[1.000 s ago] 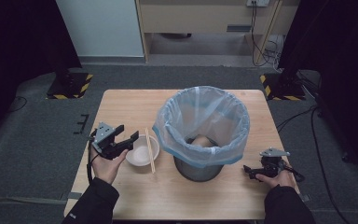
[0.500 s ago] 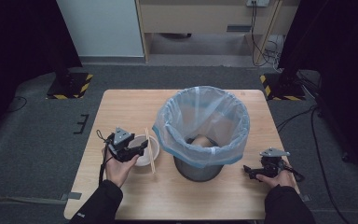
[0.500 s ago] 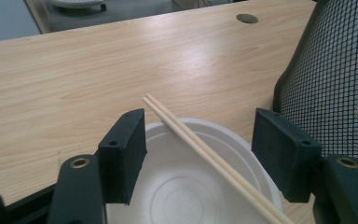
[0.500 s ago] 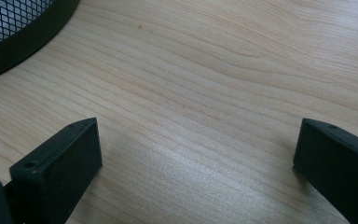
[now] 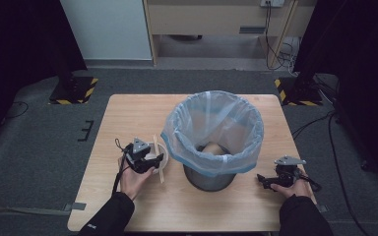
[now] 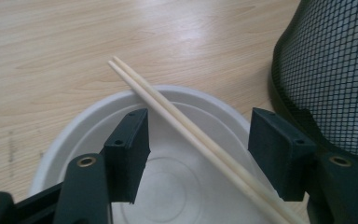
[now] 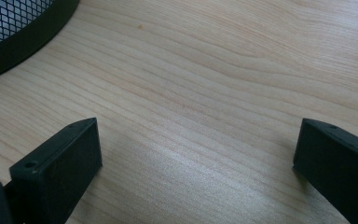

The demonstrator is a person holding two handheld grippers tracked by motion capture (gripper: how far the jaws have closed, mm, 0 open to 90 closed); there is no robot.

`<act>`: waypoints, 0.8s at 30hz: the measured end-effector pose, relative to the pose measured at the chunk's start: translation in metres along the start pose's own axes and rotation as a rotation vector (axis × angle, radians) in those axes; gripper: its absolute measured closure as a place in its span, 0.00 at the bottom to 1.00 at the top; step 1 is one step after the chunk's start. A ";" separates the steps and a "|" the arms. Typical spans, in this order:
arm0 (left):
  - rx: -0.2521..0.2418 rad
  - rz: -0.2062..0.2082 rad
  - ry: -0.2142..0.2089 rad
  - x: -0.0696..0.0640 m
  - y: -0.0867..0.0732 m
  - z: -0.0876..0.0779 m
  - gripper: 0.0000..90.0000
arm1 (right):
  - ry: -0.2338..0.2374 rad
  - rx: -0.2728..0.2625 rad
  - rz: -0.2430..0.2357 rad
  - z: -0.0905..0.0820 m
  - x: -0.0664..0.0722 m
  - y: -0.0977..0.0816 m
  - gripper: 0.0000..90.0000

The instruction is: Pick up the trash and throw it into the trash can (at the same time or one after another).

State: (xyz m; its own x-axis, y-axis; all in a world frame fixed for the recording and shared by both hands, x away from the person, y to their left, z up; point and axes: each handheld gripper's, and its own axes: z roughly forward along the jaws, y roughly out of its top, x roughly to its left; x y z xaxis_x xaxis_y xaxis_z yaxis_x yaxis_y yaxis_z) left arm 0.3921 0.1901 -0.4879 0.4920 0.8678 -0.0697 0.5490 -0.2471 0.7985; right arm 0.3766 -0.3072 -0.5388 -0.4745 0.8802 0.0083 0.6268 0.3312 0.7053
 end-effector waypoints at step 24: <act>0.101 -0.048 0.020 0.012 -0.006 0.002 0.72 | 0.000 0.000 0.000 0.000 0.000 0.000 0.01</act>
State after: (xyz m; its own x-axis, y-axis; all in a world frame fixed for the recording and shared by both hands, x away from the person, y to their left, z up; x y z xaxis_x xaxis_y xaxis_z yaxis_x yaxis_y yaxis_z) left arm 0.3962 0.2007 -0.4948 0.4507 0.8877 -0.0939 0.6373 -0.2464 0.7302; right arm 0.3766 -0.3072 -0.5388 -0.4747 0.8801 0.0083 0.6267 0.3313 0.7054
